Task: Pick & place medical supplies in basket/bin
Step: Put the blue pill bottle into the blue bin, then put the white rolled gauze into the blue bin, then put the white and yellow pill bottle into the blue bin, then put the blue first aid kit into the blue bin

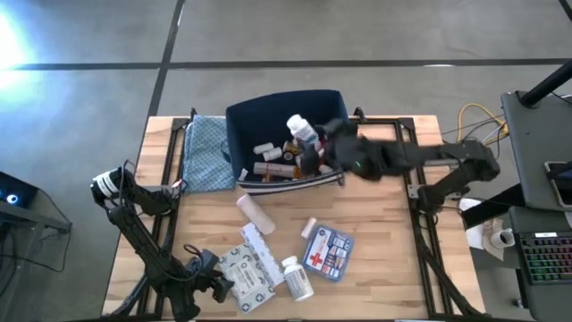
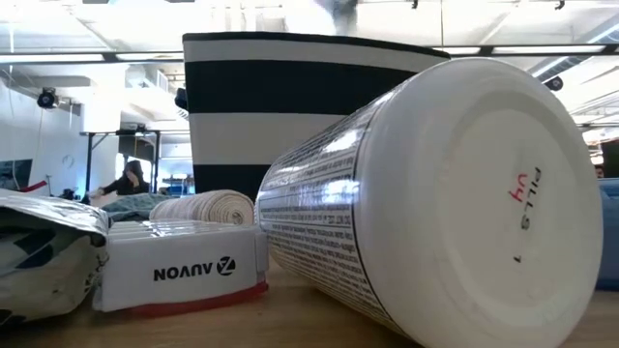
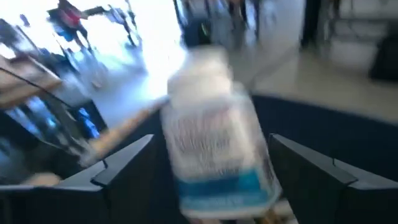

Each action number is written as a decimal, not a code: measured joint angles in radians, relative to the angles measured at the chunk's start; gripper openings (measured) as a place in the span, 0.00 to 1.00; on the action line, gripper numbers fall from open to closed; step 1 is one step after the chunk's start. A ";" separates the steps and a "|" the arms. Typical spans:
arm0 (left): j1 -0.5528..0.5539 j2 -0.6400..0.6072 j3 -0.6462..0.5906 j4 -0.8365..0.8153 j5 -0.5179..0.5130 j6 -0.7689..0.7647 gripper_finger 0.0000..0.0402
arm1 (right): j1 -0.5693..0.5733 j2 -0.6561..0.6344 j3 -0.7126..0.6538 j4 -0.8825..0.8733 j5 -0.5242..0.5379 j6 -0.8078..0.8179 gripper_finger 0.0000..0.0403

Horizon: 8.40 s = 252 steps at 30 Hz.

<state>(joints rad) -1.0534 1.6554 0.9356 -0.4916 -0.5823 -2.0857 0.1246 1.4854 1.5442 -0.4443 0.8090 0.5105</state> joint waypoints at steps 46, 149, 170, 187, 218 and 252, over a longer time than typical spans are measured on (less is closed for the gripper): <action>0.000 0.000 0.000 0.037 0.005 0.034 0.73 | 0.200 0.698 0.255 -0.620 -0.609 -0.907 0.56; 0.012 -0.007 0.000 0.024 0.000 0.080 0.73 | 0.244 0.522 0.254 -0.554 -0.823 0.348 0.68; 0.012 -0.007 0.000 0.027 0.000 0.093 0.73 | 0.291 0.743 0.390 -0.542 -1.014 0.532 0.81; 0.011 -0.008 0.000 0.002 0.005 0.140 0.73 | 0.297 0.849 0.398 -0.536 -0.992 0.617 0.91; 0.012 -0.008 0.000 -0.006 0.005 0.139 0.73 | 0.159 0.510 0.775 -0.725 -0.075 0.082 0.64; 0.022 -0.008 0.000 0.028 0.002 0.105 0.73 | -0.037 0.385 0.709 -1.127 -0.612 0.204 0.91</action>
<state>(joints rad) -1.0309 1.6478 0.9356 -0.4633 -0.5800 -1.9808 0.0879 1.8708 2.2528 -1.5709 0.1968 0.7143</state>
